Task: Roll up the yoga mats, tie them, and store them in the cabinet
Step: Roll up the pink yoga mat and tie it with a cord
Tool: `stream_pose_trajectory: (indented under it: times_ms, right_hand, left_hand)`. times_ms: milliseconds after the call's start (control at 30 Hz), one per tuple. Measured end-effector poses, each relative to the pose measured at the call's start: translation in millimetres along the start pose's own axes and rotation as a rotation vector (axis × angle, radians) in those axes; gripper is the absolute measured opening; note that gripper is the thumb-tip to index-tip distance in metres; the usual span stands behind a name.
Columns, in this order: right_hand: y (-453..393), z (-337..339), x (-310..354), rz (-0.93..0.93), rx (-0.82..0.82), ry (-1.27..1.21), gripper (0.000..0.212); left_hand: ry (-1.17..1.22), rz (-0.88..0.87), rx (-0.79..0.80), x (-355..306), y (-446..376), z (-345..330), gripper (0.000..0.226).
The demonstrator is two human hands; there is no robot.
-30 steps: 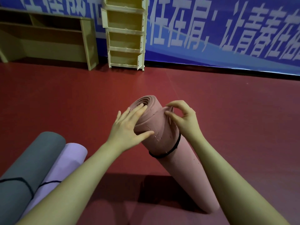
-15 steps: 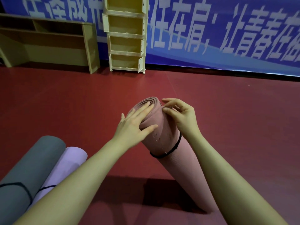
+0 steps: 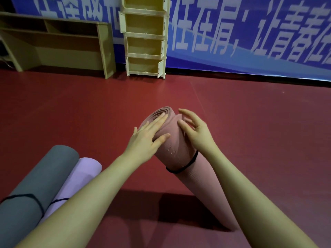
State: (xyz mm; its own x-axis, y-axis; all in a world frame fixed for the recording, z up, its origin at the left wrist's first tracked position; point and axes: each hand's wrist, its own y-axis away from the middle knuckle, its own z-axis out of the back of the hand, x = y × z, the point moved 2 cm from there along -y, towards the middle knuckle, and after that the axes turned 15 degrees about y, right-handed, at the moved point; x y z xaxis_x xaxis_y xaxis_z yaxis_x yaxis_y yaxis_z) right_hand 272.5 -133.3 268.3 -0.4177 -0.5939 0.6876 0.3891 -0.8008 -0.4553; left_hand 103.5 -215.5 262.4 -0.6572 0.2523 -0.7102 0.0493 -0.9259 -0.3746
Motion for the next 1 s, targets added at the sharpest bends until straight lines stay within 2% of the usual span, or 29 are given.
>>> stream_pose_trajectory:
  times_ms: [133,267,333,467,500,600,733,867,933,1000]
  right_hand:
    - [26.3,-7.2,-5.4,-0.061,0.159,0.057,0.037]
    - [38.5,-2.1,-6.1,-0.098,0.172,0.023,0.045]
    - [44.5,-2.0,-6.4,-0.072,0.169,0.058,0.05]
    - [60.5,0.3,-7.5,-0.029,0.163,0.294,0.069]
    - [61.3,2.3,-5.1,-0.04,0.154,0.313,0.067]
    - [59.3,10.3,8.1,-0.05,0.124,0.326,0.054]
    - [65.8,17.0,11.3,0.007,0.062,0.246,0.053]
    - [76.2,32.4,11.5,-0.015,0.01,0.233,0.057]
    - [84.1,48.6,6.0,-0.041,-0.024,0.234,0.06]
    - [94.5,68.7,-5.7,-0.071,-0.06,0.209,0.067]
  left_hand:
    - [-0.084,0.082,0.047,1.8,10.7,5.5,0.059]
    - [-0.143,0.18,0.062,2.6,15.5,6.5,0.061]
    - [-0.146,0.129,0.03,2.9,19.5,5.1,0.063]
    - [-0.086,0.031,0.002,-2.6,26.7,0.4,0.062]
    - [-0.098,0.019,0.018,-5.9,26.9,-1.2,0.061]
    - [-0.099,-0.01,0.066,-13.3,24.1,-2.4,0.058]
    - [-0.05,-0.125,0.056,-20.8,28.2,-2.2,0.058]
    - [-0.041,-0.114,-0.027,-39.8,30.3,-9.9,0.061]
    - [-0.015,-0.23,-0.065,-54.8,26.4,-15.8,0.068]
    - [0.158,-0.27,-0.096,-66.7,19.7,-25.6,0.082]
